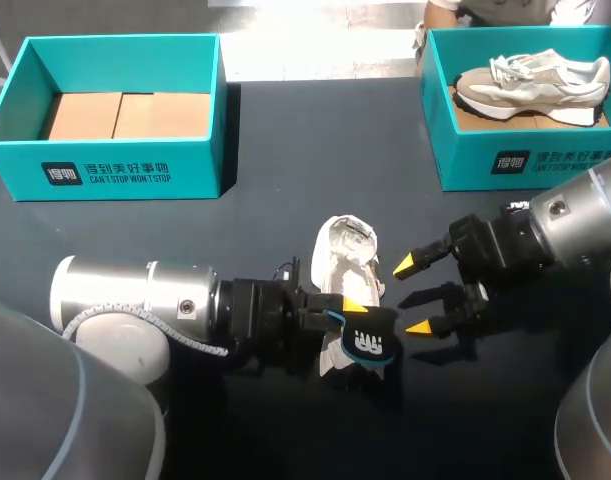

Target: Take the shoe out of the shoebox, open the shoe tongue, remove and reinsert the insole, then place the shoe into the shoebox

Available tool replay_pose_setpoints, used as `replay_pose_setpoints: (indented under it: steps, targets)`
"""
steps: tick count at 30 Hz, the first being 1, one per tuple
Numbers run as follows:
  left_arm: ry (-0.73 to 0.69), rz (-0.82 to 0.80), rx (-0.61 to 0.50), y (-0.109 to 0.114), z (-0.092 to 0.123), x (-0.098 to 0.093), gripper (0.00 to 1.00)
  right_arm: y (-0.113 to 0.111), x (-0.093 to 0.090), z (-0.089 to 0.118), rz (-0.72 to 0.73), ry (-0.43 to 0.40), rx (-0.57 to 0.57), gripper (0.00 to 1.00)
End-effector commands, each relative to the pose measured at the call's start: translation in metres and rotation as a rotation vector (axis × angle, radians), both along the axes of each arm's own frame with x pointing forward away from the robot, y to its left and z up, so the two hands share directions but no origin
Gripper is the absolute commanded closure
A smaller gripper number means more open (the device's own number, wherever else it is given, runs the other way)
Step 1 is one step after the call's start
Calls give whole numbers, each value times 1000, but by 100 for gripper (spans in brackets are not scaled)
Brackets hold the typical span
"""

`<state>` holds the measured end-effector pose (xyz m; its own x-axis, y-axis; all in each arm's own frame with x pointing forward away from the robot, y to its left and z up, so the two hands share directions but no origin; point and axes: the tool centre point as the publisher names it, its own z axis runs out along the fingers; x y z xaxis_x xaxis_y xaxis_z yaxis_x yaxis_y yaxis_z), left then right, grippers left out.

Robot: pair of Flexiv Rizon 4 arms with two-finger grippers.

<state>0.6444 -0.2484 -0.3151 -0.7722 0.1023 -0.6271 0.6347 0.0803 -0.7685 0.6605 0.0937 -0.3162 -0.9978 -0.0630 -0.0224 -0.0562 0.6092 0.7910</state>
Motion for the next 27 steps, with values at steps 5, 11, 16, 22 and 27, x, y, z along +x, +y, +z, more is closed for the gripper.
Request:
replay_pose_setpoints:
  steps: [5, 11, 16, 22, 27]
  targets:
    - [11, -1, 0, 1, -9, 7, 100, 2, 0, 0, -2, -1, -4, 0]
    - [4, 12, 15, 5, -16, 15, 100, 2, 0, 0, -2, -1, -4, 0]
    - [-6, 26, 23, 9, -22, 21, 100, 2, 0, 0, -2, -1, -4, 0]
    - [-3, 35, 46, 9, -28, 27, 100, 2, 0, 0, -2, -1, -4, 0]
    - [1, 34, 55, 8, -32, 33, 100, 2, 0, 0, -2, -1, -4, 0]
